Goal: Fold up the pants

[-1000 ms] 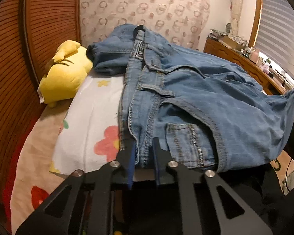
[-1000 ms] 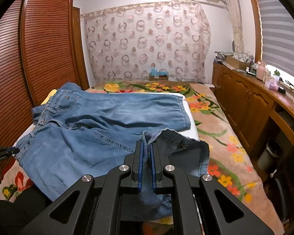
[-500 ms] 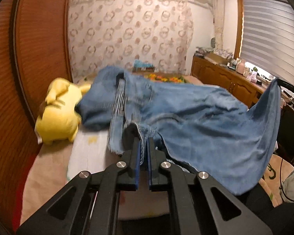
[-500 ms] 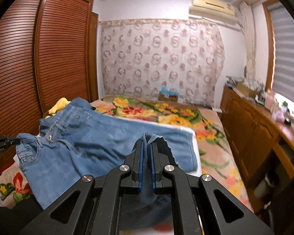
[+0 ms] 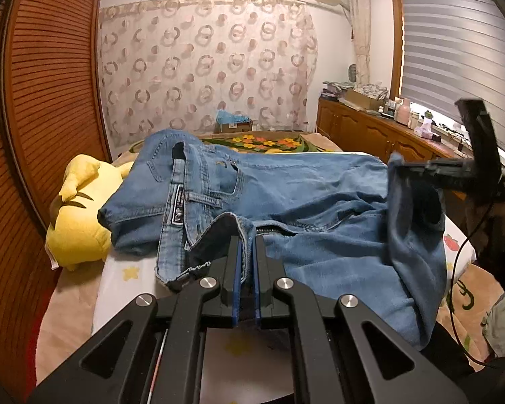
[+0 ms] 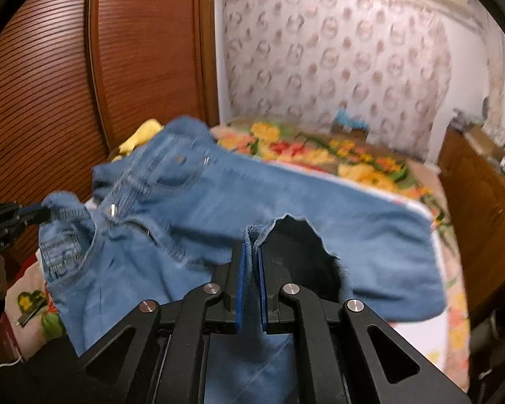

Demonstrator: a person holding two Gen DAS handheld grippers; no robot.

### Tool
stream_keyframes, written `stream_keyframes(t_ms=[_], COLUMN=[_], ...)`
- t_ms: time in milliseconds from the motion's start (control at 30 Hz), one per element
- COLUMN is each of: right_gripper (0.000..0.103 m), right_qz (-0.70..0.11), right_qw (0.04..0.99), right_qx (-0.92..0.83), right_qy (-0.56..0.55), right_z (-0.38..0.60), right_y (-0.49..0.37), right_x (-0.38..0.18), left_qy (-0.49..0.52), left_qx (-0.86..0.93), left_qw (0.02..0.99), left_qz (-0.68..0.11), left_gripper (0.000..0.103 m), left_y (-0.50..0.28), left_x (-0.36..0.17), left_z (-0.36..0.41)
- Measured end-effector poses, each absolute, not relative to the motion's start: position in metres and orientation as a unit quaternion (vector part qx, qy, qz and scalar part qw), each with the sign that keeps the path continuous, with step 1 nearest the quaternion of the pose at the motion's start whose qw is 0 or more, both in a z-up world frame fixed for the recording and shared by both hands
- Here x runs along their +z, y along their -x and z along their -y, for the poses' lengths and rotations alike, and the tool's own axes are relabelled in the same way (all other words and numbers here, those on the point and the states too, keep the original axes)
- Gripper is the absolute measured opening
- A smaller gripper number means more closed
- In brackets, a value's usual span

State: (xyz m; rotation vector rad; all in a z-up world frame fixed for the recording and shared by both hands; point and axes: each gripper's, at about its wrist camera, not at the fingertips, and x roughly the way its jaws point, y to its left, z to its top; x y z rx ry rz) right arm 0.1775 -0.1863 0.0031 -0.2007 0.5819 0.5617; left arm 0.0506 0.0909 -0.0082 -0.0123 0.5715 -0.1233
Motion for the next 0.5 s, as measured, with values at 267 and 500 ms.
stream_keyframes(t_ms=[267, 500], right_gripper=[0.031, 0.031], right_qz=[-0.295, -0.31], right_qw=[0.92, 0.911], right_qx=[0.252, 0.262], right_qy=[0.06, 0.067], right_z=[0.214, 0.213], right_y=[-0.197, -0.165], right_x=[0.003, -0.011], left_qy=[0.015, 0.012], left_qx=[-0.053, -0.04], left_qw=[0.957, 0.954], left_qz=[-0.285, -0.297], left_gripper=[0.007, 0.007], left_y=[-0.05, -0.051], left_x=[-0.015, -0.027], left_z=[-0.093, -0.091])
